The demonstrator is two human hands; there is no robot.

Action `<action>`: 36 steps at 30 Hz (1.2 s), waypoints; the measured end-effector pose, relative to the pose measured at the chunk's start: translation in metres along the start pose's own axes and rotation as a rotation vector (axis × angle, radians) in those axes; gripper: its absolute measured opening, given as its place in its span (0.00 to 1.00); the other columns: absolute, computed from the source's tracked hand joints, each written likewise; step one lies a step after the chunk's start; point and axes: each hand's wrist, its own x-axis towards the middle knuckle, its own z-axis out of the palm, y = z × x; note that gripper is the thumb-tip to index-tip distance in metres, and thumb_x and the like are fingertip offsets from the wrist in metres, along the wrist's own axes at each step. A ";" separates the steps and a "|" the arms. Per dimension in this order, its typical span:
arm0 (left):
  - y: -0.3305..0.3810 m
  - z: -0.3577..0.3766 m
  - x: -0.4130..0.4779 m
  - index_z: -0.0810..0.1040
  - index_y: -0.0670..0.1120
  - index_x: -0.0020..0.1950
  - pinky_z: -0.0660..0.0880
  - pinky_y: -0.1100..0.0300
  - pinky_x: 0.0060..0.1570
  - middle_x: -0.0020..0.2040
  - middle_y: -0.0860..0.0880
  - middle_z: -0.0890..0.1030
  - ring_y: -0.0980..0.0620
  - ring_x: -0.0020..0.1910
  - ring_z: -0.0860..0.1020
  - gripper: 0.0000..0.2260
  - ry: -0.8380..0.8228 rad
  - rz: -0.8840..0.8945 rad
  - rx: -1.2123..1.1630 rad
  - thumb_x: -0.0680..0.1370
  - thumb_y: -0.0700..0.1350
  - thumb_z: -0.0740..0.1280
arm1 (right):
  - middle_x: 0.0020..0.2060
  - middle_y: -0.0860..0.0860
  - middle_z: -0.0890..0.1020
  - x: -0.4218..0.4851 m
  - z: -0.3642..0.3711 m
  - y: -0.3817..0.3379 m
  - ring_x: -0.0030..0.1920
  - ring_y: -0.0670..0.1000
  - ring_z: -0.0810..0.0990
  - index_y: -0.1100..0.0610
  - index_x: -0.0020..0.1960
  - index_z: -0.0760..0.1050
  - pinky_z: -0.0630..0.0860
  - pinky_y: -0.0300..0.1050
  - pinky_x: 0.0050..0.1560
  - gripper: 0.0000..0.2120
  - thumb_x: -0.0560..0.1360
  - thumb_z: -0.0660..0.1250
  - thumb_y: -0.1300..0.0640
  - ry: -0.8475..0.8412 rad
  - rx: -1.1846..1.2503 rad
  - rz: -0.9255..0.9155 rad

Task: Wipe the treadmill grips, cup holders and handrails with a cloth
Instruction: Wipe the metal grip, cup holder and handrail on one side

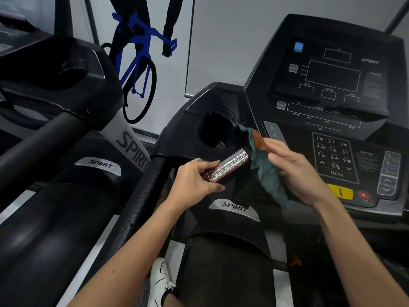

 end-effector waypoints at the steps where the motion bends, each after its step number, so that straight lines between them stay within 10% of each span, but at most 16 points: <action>1: 0.000 0.000 0.000 0.78 0.49 0.61 0.73 0.72 0.49 0.49 0.55 0.79 0.59 0.48 0.78 0.29 0.003 0.000 -0.001 0.61 0.43 0.80 | 0.59 0.43 0.76 -0.003 -0.002 0.004 0.59 0.39 0.75 0.53 0.60 0.74 0.71 0.33 0.59 0.17 0.74 0.62 0.67 0.018 -0.079 -0.045; 19: 0.002 -0.001 0.000 0.78 0.50 0.61 0.72 0.73 0.47 0.50 0.55 0.79 0.59 0.47 0.77 0.28 0.003 -0.004 0.018 0.62 0.43 0.80 | 0.45 0.40 0.80 0.002 -0.013 0.011 0.48 0.42 0.78 0.46 0.44 0.82 0.74 0.37 0.55 0.20 0.70 0.67 0.72 0.121 -0.212 -0.141; 31: 0.003 -0.001 0.000 0.78 0.47 0.62 0.68 0.79 0.43 0.48 0.56 0.78 0.63 0.44 0.76 0.29 -0.006 0.003 0.030 0.62 0.42 0.80 | 0.50 0.47 0.78 0.019 0.004 -0.013 0.51 0.38 0.77 0.50 0.52 0.77 0.71 0.32 0.56 0.15 0.74 0.64 0.68 0.020 -0.230 -0.184; 36: 0.001 -0.001 0.000 0.78 0.49 0.62 0.70 0.76 0.45 0.49 0.53 0.79 0.60 0.46 0.77 0.29 -0.002 0.023 0.026 0.62 0.43 0.79 | 0.44 0.42 0.79 0.011 -0.004 -0.002 0.48 0.44 0.78 0.51 0.47 0.79 0.75 0.46 0.57 0.15 0.75 0.62 0.70 0.115 -0.167 -0.079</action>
